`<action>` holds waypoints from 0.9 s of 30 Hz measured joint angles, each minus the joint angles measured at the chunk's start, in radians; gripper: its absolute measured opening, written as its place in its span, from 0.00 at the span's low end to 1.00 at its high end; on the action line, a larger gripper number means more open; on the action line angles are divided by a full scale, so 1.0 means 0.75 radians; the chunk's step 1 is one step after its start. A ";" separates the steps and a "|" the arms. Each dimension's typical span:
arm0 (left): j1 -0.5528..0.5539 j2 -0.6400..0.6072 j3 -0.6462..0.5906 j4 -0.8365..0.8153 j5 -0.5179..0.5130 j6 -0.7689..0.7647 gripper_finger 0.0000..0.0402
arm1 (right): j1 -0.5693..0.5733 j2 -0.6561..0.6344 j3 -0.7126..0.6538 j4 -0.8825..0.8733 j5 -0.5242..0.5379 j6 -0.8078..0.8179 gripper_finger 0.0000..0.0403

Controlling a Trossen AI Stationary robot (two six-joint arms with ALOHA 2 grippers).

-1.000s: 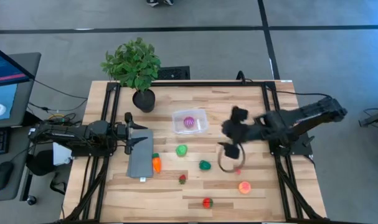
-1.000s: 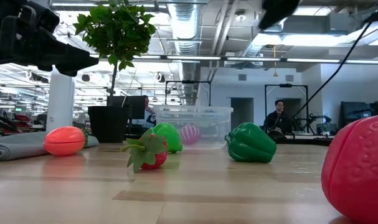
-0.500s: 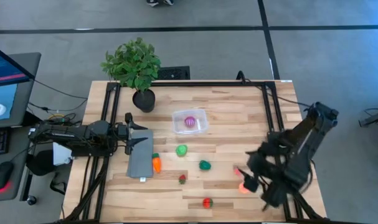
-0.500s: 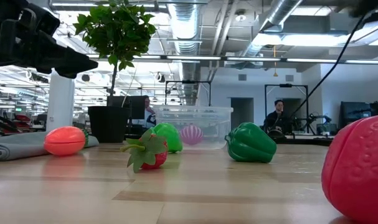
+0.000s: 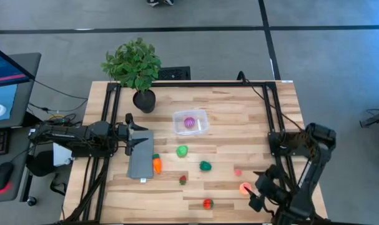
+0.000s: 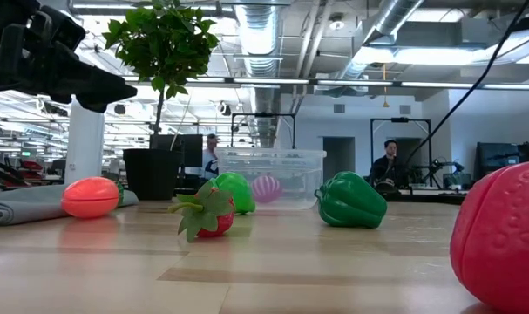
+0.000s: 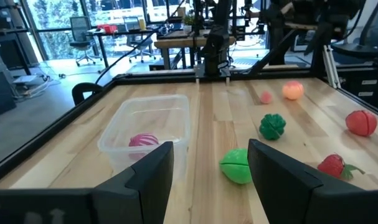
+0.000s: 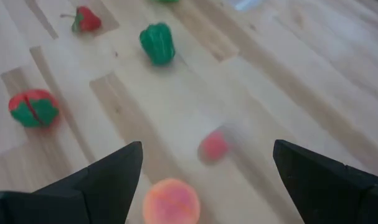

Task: Pick and placing Produce into tupperware
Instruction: Put the big peach into the transparent container

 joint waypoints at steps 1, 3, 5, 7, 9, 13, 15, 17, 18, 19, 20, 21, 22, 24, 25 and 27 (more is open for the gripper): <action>0.000 0.000 0.000 0.000 0.000 -0.002 0.49 | 0.017 0.020 0.000 0.000 -0.001 0.026 0.95; 0.000 0.000 0.000 0.000 0.000 -0.003 0.49 | 0.041 0.053 0.000 -0.002 -0.005 0.060 0.95; 0.000 0.000 0.000 0.000 0.000 -0.003 0.49 | 0.055 0.083 0.000 -0.006 -0.011 0.078 0.95; 0.000 0.000 0.000 -0.001 0.000 -0.003 0.49 | 0.058 0.104 0.000 -0.006 -0.025 0.079 0.95; 0.000 0.000 0.000 -0.001 0.000 -0.004 0.49 | 0.058 0.121 0.000 -0.007 -0.048 0.078 0.95; 0.000 0.000 0.000 -0.001 0.000 -0.004 0.49 | 0.048 0.166 0.001 -0.007 -0.076 0.064 0.95; 0.000 0.000 0.000 -0.007 0.000 -0.004 0.49 | 0.049 0.192 0.001 0.004 -0.096 0.045 0.95; 0.000 0.000 0.000 -0.013 0.000 -0.004 0.49 | 0.049 0.217 0.001 0.013 -0.114 0.044 0.95; 0.000 0.000 0.000 -0.017 0.000 -0.004 0.49 | 0.049 0.225 0.001 0.025 -0.116 0.044 0.95; 0.000 0.000 0.000 -0.024 0.000 -0.004 0.49 | 0.049 0.234 0.001 0.042 -0.115 0.044 0.95; 0.001 0.000 0.000 -0.032 0.000 -0.004 0.49 | 0.049 0.236 0.001 0.053 -0.116 0.044 0.95; 0.000 0.000 0.000 -0.036 0.000 -0.004 0.49 | 0.049 0.238 0.001 0.061 -0.115 0.045 0.96; 0.000 0.000 0.000 -0.038 0.000 -0.004 0.49 | 0.049 0.238 0.001 0.069 -0.115 0.045 0.96; 0.001 0.000 0.000 -0.038 0.000 -0.004 0.49 | 0.045 0.239 0.001 0.081 -0.114 0.046 0.96; 0.000 0.000 0.000 -0.038 -0.001 -0.004 0.49 | 0.041 0.239 0.001 0.083 -0.114 0.048 0.96; 0.000 0.000 0.000 -0.038 -0.009 -0.004 0.49 | 0.036 0.239 0.001 0.093 -0.113 0.052 0.96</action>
